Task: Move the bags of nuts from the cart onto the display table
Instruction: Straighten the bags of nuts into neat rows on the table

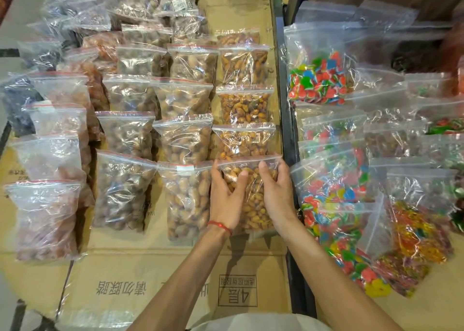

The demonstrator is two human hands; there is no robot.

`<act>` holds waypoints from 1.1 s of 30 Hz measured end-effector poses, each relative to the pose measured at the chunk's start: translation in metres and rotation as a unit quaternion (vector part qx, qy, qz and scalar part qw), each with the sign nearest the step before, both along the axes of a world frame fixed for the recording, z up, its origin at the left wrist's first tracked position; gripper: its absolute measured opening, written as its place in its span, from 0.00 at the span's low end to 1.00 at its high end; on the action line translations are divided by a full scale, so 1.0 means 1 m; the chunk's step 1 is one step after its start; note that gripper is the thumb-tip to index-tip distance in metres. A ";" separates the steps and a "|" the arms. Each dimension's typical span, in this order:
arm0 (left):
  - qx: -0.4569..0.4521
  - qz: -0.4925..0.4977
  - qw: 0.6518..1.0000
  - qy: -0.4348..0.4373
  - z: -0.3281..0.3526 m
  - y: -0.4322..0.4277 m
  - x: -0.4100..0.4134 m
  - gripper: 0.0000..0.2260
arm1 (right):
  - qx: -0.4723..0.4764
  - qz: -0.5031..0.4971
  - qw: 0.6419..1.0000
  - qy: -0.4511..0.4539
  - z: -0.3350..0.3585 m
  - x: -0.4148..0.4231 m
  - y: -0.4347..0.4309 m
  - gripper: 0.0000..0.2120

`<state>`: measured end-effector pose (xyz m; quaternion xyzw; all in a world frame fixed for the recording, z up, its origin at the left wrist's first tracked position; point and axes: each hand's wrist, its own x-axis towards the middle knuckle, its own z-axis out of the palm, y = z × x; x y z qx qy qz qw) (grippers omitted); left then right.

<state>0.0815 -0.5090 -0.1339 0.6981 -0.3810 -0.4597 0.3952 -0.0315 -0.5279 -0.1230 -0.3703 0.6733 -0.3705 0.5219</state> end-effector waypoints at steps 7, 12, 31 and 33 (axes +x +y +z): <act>-0.011 -0.026 0.999 -0.031 -0.003 -0.010 -0.005 0.36 | 0.001 -0.007 0.999 -0.038 -0.004 0.000 -0.008 0.39; 0.040 0.066 0.996 0.055 -0.006 -0.017 -0.004 0.20 | -0.013 0.037 0.999 -0.036 -0.002 0.005 -0.009 0.32; -0.004 -0.016 0.999 -0.042 -0.007 -0.025 0.002 0.36 | 0.015 -0.023 0.997 -0.071 -0.003 0.002 -0.009 0.27; -0.006 -0.015 0.999 -0.033 -0.003 -0.029 0.002 0.41 | -0.003 -0.063 0.995 -0.072 0.007 -0.006 -0.015 0.33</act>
